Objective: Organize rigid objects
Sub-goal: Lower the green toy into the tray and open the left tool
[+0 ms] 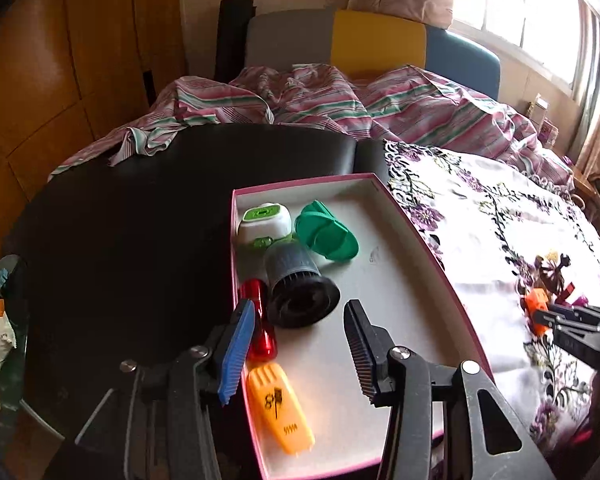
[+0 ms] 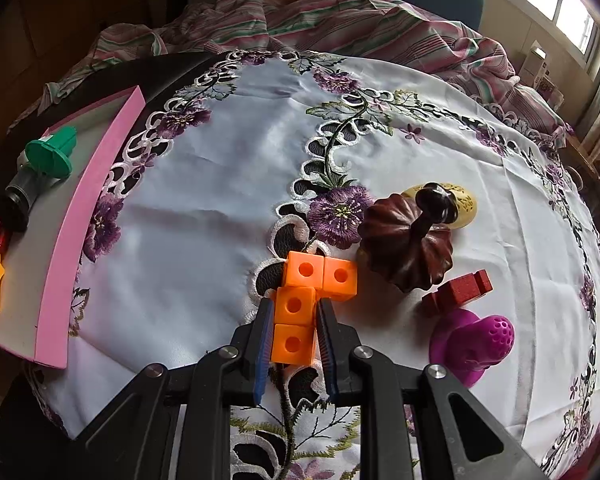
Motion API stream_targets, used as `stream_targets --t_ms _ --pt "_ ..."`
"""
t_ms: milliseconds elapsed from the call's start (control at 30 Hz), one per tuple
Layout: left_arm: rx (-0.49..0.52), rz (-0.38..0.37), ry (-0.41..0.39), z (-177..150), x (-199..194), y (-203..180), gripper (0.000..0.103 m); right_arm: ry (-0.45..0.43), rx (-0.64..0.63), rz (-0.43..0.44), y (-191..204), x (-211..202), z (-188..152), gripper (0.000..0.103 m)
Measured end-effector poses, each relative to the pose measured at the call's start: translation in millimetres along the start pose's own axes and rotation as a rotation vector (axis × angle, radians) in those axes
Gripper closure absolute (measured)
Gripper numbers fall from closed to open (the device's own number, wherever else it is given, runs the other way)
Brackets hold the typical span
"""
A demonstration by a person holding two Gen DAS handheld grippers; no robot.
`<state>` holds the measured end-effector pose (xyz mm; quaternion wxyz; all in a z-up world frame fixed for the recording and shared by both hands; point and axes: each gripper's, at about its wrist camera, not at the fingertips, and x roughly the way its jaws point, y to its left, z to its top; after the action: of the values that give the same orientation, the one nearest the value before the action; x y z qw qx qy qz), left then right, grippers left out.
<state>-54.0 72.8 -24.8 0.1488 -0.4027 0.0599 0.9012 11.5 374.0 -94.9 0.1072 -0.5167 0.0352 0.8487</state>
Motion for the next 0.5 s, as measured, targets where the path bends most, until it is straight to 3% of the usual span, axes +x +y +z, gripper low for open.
stream_targets --t_ms 500 --pt "-0.025 0.011 -0.006 -13.5 -13.1 11.3 0.055 -0.009 -0.002 -0.014 3.0 -2.0 0.2 0.083"
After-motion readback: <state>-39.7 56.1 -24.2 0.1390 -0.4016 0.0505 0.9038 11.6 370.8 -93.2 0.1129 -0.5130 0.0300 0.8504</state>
